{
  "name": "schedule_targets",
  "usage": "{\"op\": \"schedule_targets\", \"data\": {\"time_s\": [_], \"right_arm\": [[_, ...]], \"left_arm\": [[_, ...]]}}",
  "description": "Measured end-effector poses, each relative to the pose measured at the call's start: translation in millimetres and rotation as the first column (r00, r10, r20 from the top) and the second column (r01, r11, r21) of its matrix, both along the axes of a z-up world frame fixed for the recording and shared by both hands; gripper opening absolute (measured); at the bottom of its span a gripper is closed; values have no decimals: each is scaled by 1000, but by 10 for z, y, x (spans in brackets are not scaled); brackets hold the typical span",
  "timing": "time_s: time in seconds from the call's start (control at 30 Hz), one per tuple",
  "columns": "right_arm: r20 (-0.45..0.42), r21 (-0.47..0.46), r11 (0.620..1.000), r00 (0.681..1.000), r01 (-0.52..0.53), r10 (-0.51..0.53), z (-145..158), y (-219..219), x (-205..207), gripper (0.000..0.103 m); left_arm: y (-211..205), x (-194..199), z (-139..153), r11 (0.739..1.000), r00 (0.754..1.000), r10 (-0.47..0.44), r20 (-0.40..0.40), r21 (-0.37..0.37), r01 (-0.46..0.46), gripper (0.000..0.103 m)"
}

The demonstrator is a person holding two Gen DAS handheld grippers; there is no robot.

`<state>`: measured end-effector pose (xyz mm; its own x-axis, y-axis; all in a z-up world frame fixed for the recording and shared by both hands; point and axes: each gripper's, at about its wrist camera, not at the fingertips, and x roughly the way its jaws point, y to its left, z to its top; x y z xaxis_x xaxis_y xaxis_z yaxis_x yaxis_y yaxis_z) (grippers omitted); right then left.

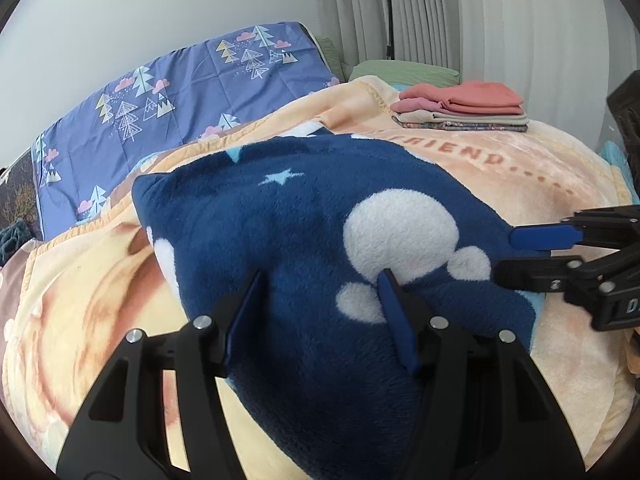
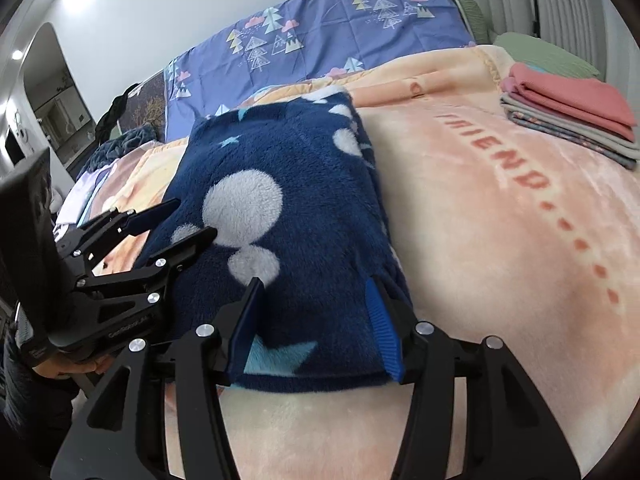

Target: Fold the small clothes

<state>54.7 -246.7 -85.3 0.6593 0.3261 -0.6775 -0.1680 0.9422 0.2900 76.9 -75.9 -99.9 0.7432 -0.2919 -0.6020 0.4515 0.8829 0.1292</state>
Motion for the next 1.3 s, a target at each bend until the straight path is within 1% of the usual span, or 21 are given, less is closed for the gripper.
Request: {"op": "schedule_targets", "data": {"time_s": [0.07, 0.13, 0.2, 0.27, 0.3, 0.33, 0.4, 0.43, 0.53, 0.57, 0.67, 0.7, 0.8, 0.9, 0.93, 1.0, 1.03, 1.07, 1.13, 1.23, 1.3], "right_arm": [[10, 5, 1000, 1000, 2, -2, 40, -8, -13, 52], [53, 29, 999, 998, -23, 22, 151, -7, -66, 48], [57, 25, 997, 996, -68, 66, 167, 30, -88, 46], [-16, -27, 998, 999, -52, 52, 0, 55, 4, 44], [-53, -10, 999, 997, -49, 48, -156, 34, 67, 44], [-56, -2, 999, 997, -46, 46, -215, 21, 90, 44], [-38, 14, 999, 999, -34, 34, -194, -3, 47, 46], [-30, 23, 999, 999, -28, 29, -166, -23, 13, 47], [-26, 109, 994, 999, 21, -19, -94, -212, -143, 62], [-35, 145, 988, 998, 56, -52, -83, -310, -193, 70], [-130, 255, 952, 981, 172, -142, -168, -633, -318, 73], [-164, 285, 940, 976, 188, -146, -214, -690, -341, 73], [-283, 420, 879, 953, 226, -110, -431, -784, -365, 75], [-303, 490, 831, 946, 263, -120, -481, -774, -356, 83], [-303, 538, 799, 946, 269, -115, -481, -763, -328, 83], [-322, 600, 759, 945, 254, -62, -492, -719, -262, 84], [-356, 622, 741, 934, 254, -21, -529, -658, -208, 84], [-382, 621, 738, 924, 263, -8, -551, -622, -180, 84], [-402, 591, 749, 914, 299, -47, -561, -571, -117, 85], [-409, 603, 714, 906, 357, -108, -562, -551, -88, 92], [-400, 604, 704, 906, 373, -137, -561, -520, -1, 96]], "left_arm": [[18, -20, 80, 999, 1000, 23, -8, -22, -23, 56], [33, -102, 181, 998, 1000, 25, -6, -54, -25, 47], [72, -253, 278, 992, 999, -39, -5, -124, 38, 35], [55, -341, 278, 983, 995, -100, -16, -155, 97, 32], [16, -327, 216, 985, 993, -114, -37, -135, 108, 31], [-64, -283, 68, 991, 992, -112, -57, -78, 108, 31], [-165, -321, -82, 994, 994, -111, 8, 13, 111, 31], [-198, -344, -77, 994, 994, -106, 16, 32, 106, 31], [-248, -379, -59, 992, 994, -104, 22, 78, 102, 29], [-243, -383, -62, 991, 994, -107, 24, 78, 105, 29], [-187, -367, -50, 993, 994, -108, 12, 41, 108, 29], [-181, -365, -50, 993, 994, -109, 11, 37, 109, 29], [-194, -365, -59, 993, 994, -108, 14, 39, 107, 29], [-185, -365, -51, 994, 994, -105, 10, 32, 105, 29], [-169, -370, -48, 994, 995, -104, 9, 30, 104, 29], [-166, -366, -42, 995, 995, -101, 8, 26, 101, 29], [-166, -364, -40, 995, 995, -100, 8, 24, 100, 29], [-174, -363, -43, 995, 995, -99, 8, 23, 99, 29], [-174, -366, -45, 995, 995, -99, 9, 21, 99, 29], [-170, -367, -45, 995, 995, -100, 8, 22, 99, 29], [-169, -367, -45, 995, 995, -99, 8, 22, 99, 29]]}}
